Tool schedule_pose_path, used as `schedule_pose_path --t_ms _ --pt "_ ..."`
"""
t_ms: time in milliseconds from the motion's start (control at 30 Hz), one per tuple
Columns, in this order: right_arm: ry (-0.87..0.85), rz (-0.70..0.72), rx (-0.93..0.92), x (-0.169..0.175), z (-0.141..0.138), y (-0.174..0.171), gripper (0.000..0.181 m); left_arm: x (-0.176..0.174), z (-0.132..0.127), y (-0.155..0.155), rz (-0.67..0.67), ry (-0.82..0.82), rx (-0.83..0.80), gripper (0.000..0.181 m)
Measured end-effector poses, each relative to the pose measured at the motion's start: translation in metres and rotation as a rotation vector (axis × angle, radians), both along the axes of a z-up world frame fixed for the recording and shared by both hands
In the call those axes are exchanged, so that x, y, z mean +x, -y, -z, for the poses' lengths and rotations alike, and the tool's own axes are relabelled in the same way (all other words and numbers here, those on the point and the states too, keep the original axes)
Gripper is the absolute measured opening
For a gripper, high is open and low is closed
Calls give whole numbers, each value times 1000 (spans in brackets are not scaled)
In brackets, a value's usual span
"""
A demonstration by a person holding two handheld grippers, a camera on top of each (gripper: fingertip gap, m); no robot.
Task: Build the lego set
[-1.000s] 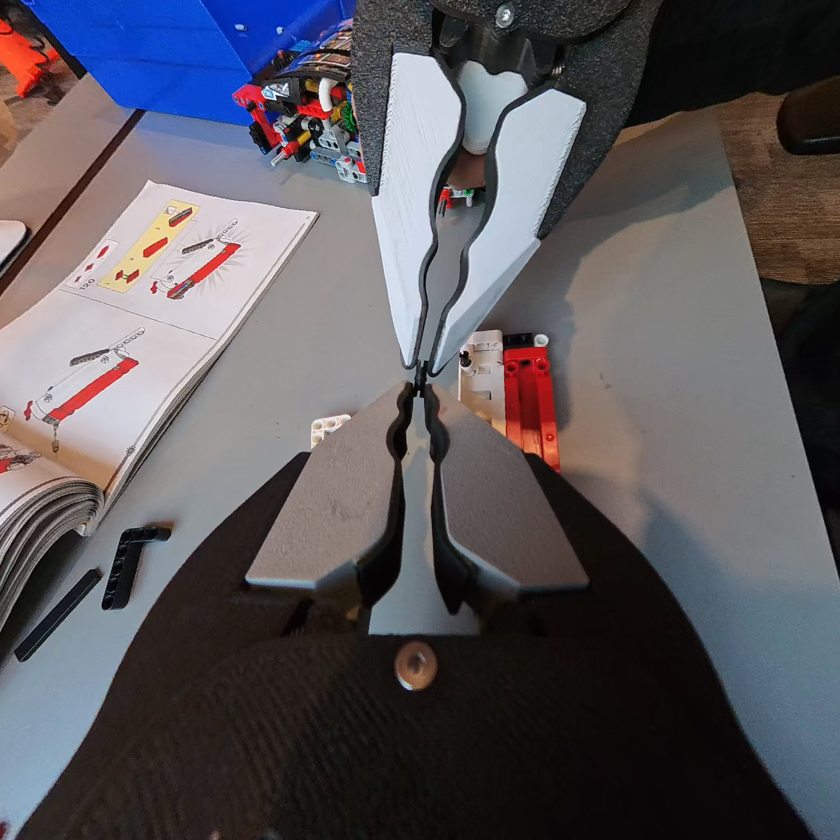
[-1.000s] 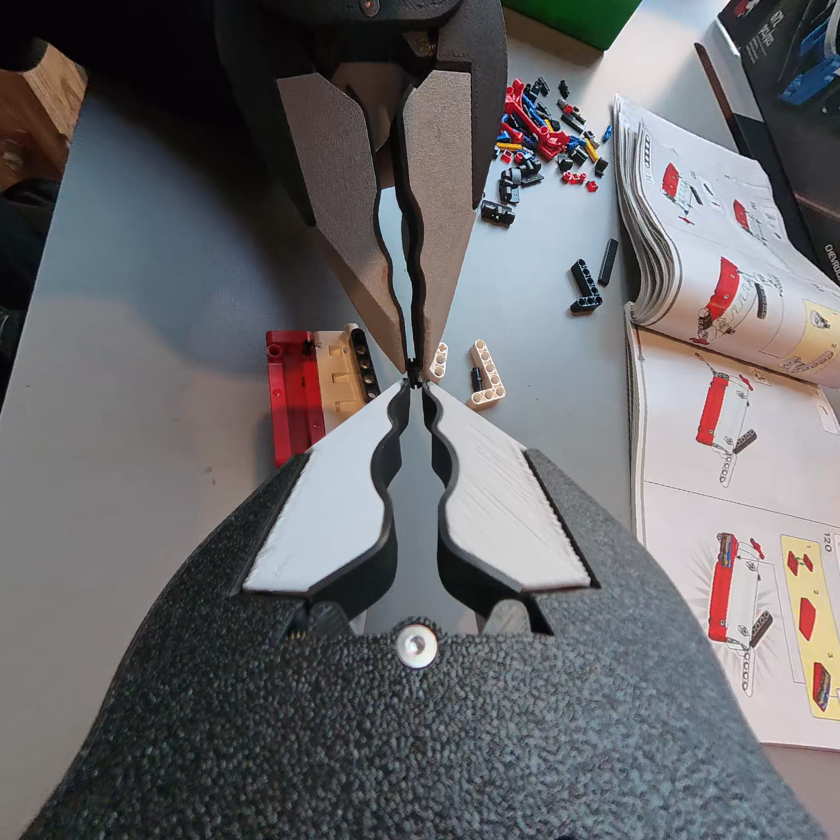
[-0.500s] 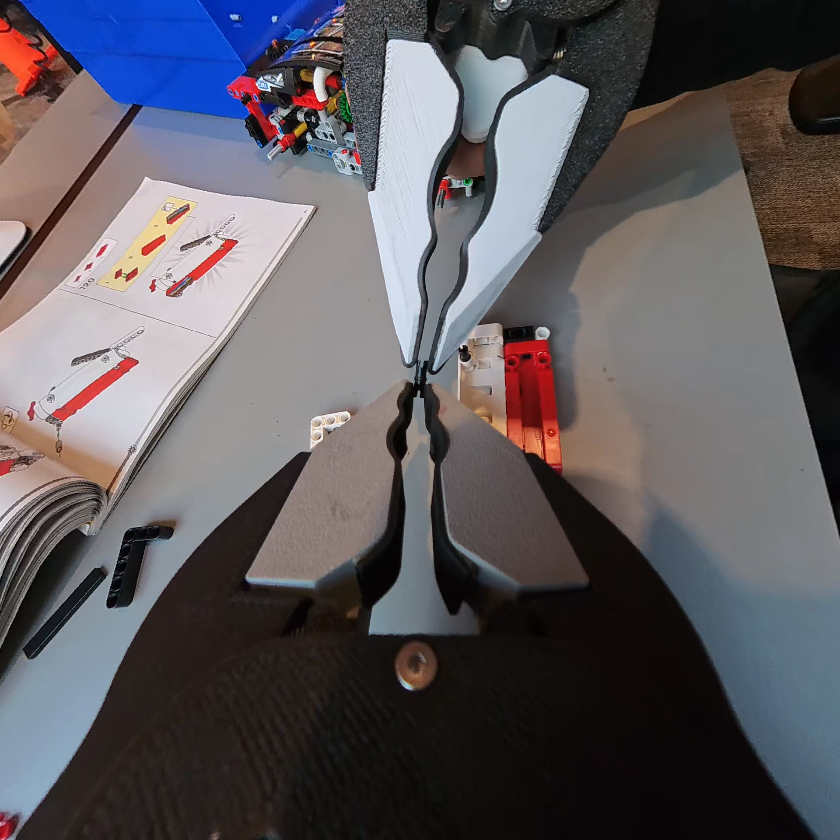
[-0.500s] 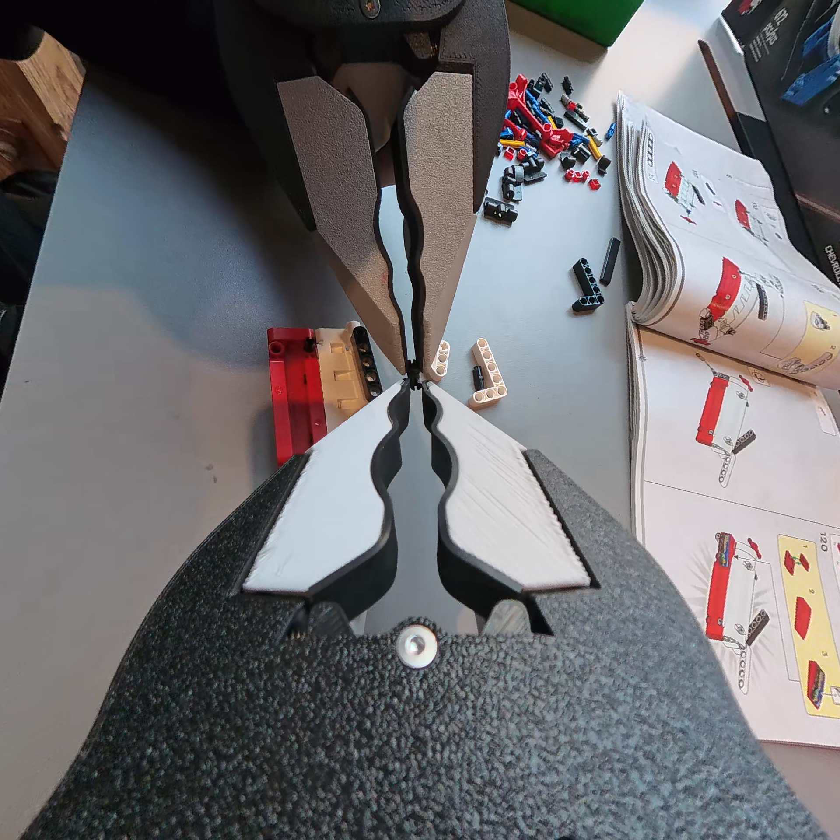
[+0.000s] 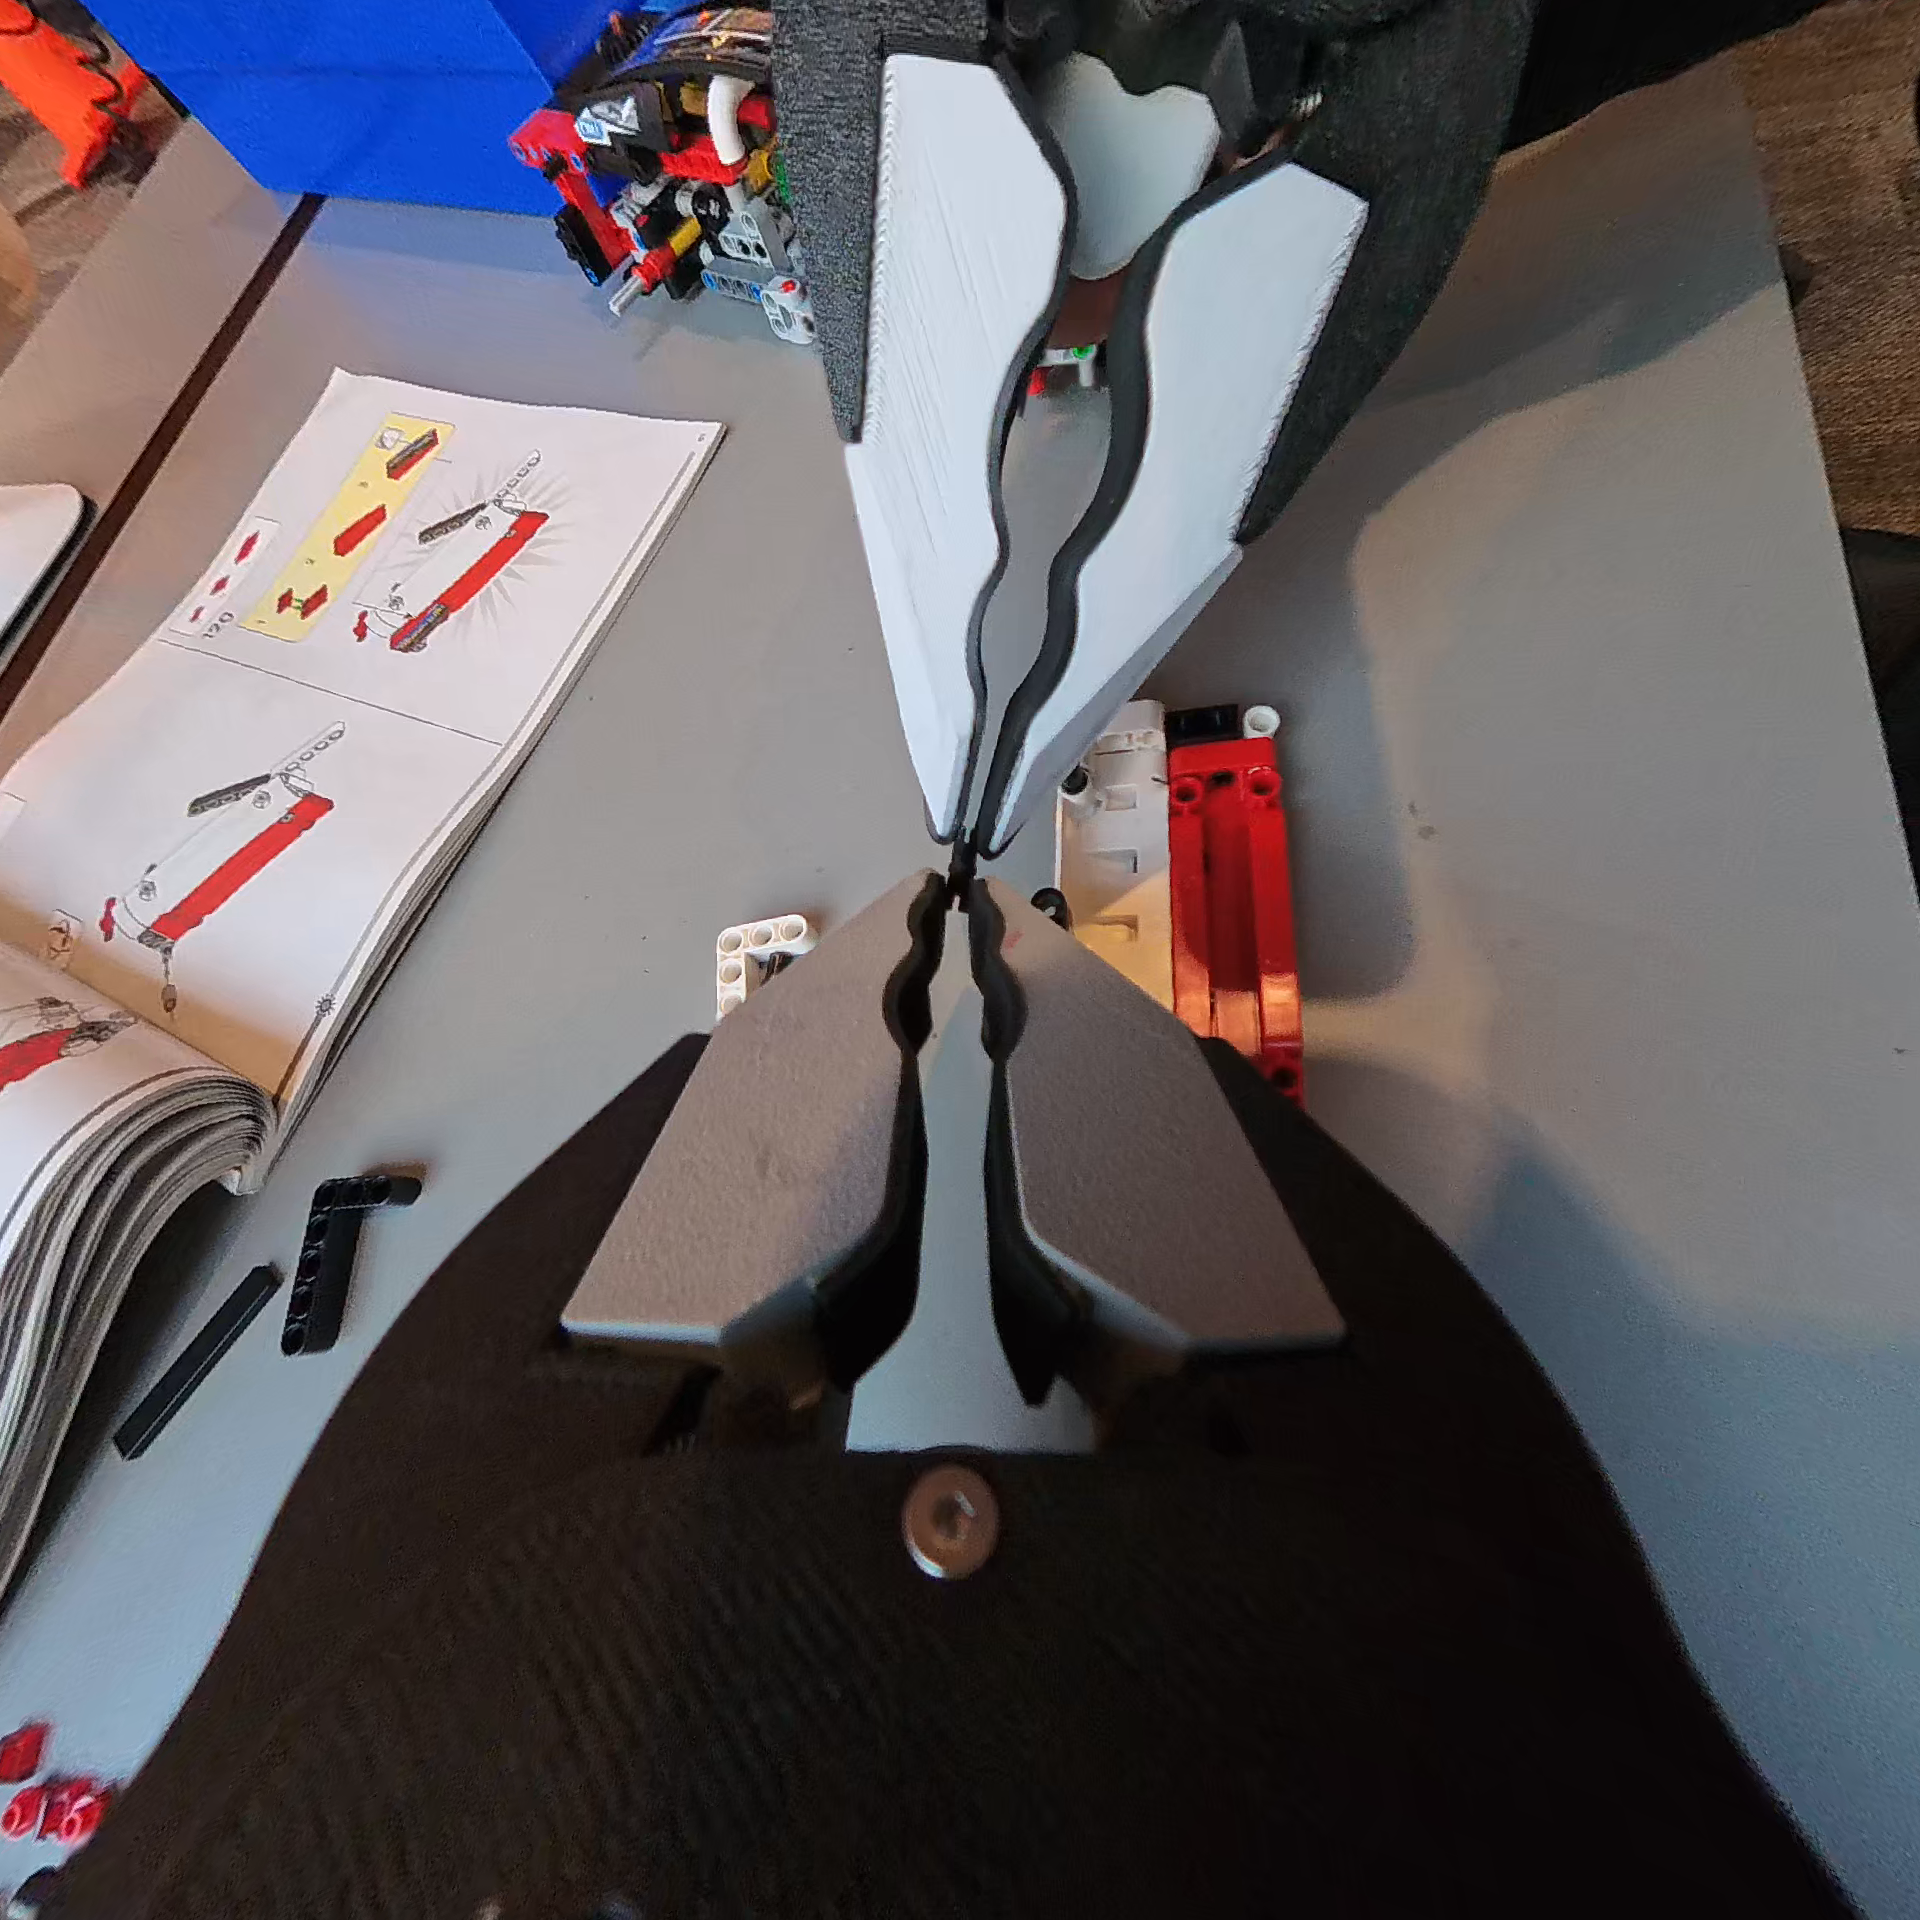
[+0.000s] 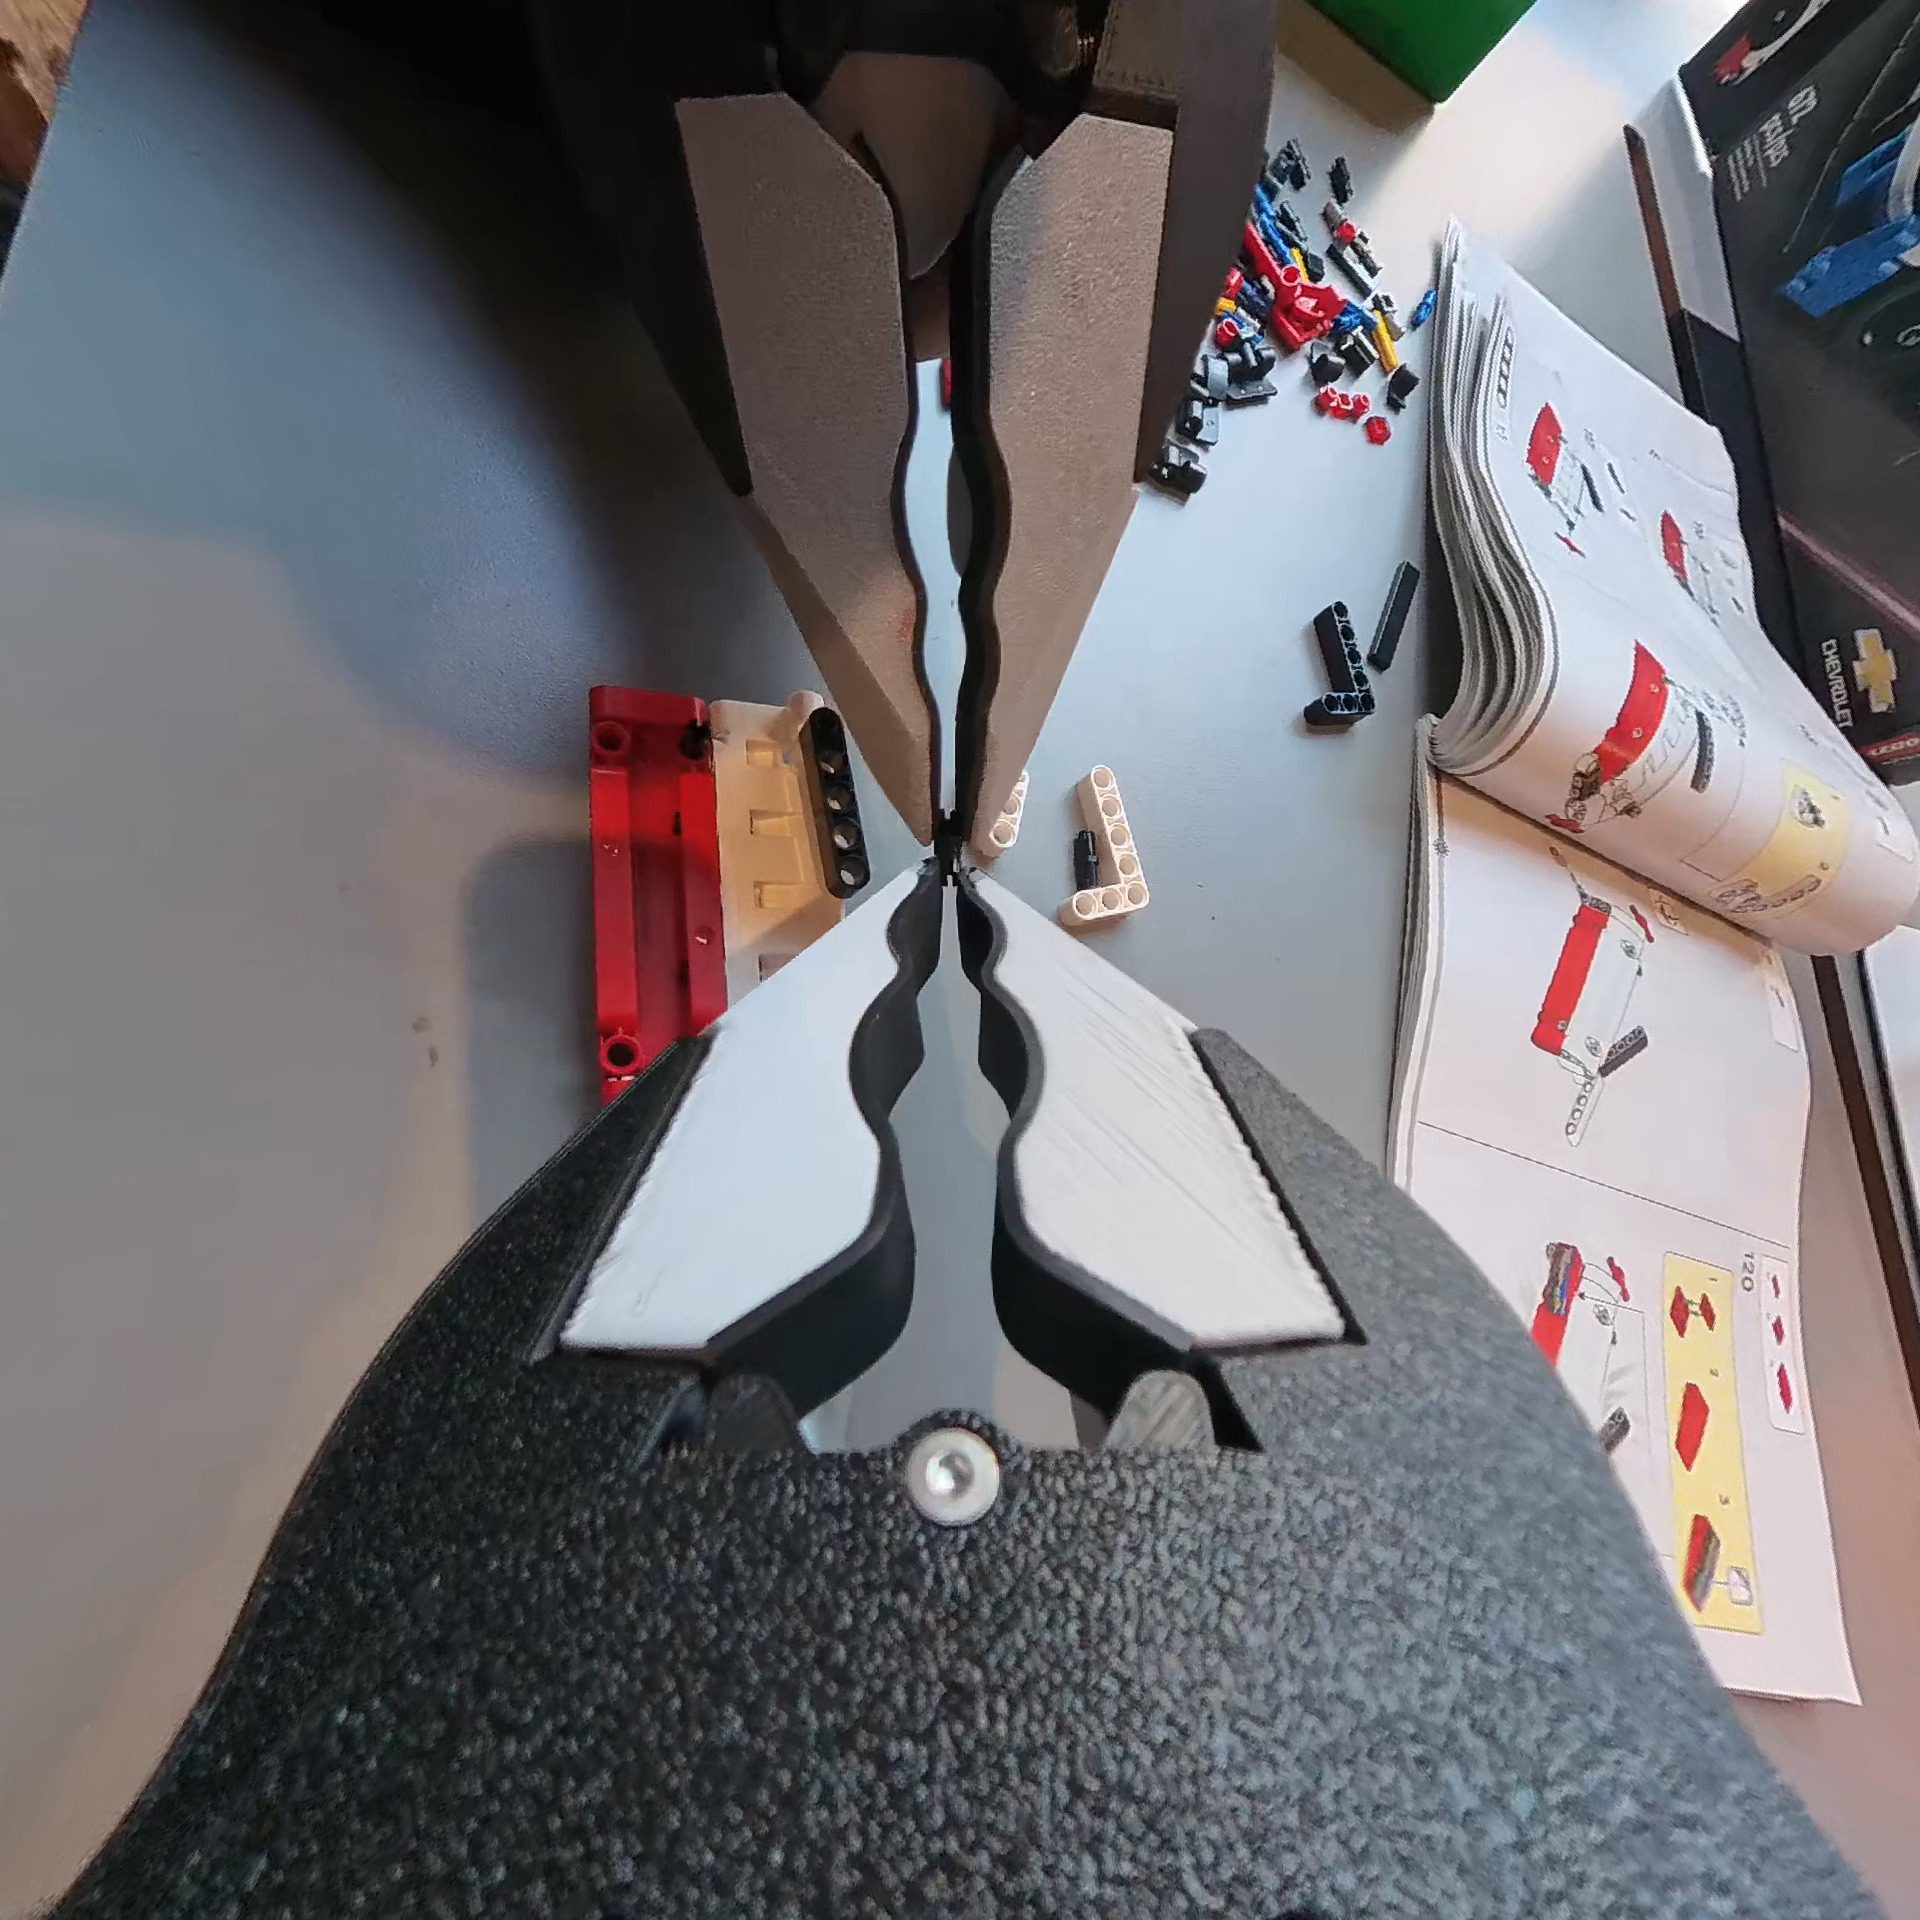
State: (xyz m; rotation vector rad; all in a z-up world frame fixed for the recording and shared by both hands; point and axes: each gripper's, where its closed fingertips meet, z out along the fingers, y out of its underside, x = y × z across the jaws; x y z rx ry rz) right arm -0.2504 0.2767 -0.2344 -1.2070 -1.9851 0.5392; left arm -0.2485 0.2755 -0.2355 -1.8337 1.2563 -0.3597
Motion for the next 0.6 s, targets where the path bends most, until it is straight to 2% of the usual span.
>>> schedule_pose_path --t_ms 600 --pt "37 -28 -1 -5 12 1 0 -3 14 -1 -21 -18 -89 0"
